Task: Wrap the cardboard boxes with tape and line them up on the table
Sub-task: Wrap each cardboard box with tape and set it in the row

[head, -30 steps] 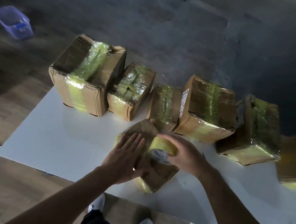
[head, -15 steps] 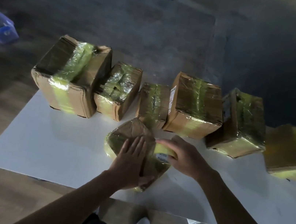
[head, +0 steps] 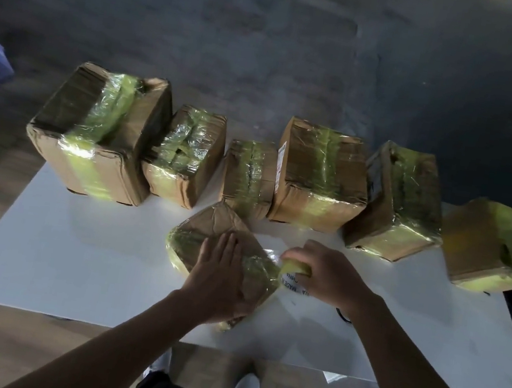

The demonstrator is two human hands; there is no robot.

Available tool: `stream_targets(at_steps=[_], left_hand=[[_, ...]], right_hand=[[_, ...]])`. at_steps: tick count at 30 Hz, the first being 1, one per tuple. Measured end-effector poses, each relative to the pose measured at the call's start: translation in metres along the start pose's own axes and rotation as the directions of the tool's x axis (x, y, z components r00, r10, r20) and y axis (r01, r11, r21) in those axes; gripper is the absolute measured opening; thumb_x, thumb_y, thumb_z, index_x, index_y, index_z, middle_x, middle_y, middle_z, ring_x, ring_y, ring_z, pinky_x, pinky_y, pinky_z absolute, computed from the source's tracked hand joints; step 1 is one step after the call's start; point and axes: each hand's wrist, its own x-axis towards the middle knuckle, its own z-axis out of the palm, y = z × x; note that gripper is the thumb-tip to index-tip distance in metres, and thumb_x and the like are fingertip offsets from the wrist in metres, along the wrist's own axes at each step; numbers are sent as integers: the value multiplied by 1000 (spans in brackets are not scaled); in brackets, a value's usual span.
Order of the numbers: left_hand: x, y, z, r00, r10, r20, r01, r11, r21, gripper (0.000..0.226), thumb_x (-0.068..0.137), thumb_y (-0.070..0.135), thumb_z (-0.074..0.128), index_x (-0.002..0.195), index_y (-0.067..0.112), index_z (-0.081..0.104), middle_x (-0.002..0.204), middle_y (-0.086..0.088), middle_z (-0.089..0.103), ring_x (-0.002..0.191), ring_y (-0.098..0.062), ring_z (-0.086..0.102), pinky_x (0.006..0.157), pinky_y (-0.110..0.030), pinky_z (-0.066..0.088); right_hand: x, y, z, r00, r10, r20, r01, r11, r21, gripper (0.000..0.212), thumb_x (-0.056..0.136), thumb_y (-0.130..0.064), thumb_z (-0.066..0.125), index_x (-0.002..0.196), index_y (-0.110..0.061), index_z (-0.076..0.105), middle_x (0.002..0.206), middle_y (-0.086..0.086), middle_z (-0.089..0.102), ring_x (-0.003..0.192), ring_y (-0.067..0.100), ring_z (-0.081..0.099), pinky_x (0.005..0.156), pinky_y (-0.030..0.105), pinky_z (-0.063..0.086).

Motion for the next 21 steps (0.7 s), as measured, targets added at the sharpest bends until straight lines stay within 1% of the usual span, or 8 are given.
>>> stream_targets(at_steps=[3, 6, 8, 11, 14, 16, 19, 21], left_hand=[[6, 20, 3, 999, 35, -17, -36, 998, -55, 110, 77, 78, 26, 152, 3, -4, 160, -19, -13, 147, -32, -17, 116, -58, -4], [8, 23, 12, 999, 41, -35, -42, 999, -21, 104, 81, 72, 26, 153, 4, -4, 161, -16, -13, 147, -29, -21, 115, -58, -9], [10, 21, 14, 998, 39, -46, -40, 999, -3, 100, 83, 69, 24, 154, 4, -2, 161, -16, -12, 147, -29, -20, 116, -58, -10], [11, 19, 16, 999, 41, -20, -41, 999, 4, 100, 82, 70, 21, 154, 5, -4, 161, -15, -15, 146, -29, -22, 116, -57, -11], [11, 21, 18, 999, 38, 3, -38, 999, 14, 101, 81, 71, 18, 154, 5, -5, 160, -14, -18, 146, -28, -24, 116, -57, -9], [12, 23, 16, 999, 40, 5, -40, 999, 13, 101, 81, 71, 18, 154, 6, -6, 160, -14, -20, 145, -27, -25, 116, -57, -10], [11, 23, 13, 999, 27, 25, -28, 999, 16, 101, 82, 70, 23, 153, 5, -8, 159, -14, -22, 145, -27, -25, 116, -57, -12], [9, 27, 9, 999, 4, 39, -6, 1000, 28, 101, 84, 66, 29, 153, 3, -8, 159, -17, -21, 146, -30, -24, 115, -60, -9]], right_hand=[[-1, 1, 3, 1000, -18, -8, 19, 1000, 16, 37, 85, -26, 67, 121, -30, 63, 92, -2, 49, 78, 19, 53, 68, 23, 32], [-7, 5, 7, 999, -22, -42, 28, 989, 144, 40, 86, -18, 65, 125, -28, 61, 96, -1, 49, 84, 13, 48, 70, 23, 32], [-11, 10, 7, 997, -9, -81, 28, 972, 235, 42, 87, -17, 67, 127, -28, 60, 102, 0, 53, 89, 13, 50, 73, 24, 39], [-21, 16, 8, 998, 42, -45, -26, 948, 318, 43, 85, -22, 71, 126, -31, 59, 112, 2, 57, 100, 17, 53, 84, 35, 49], [-38, 34, 14, 996, 67, -53, -50, 962, 268, 40, 81, -34, 76, 119, -29, 65, 111, 1, 61, 108, 14, 56, 85, 32, 50], [-43, 48, 20, 993, 105, -52, -90, 967, 237, 40, 78, -27, 78, 117, -30, 67, 109, -4, 61, 111, 5, 50, 86, 25, 44], [-39, 56, 39, 989, 141, 50, -147, 972, 181, 43, 81, -19, 70, 121, -34, 62, 105, -4, 57, 101, 11, 55, 83, 27, 46], [-35, 54, 54, 987, 119, 108, -137, 974, 180, 44, 83, -16, 64, 123, -34, 60, 99, -6, 53, 95, 15, 56, 79, 28, 46]])
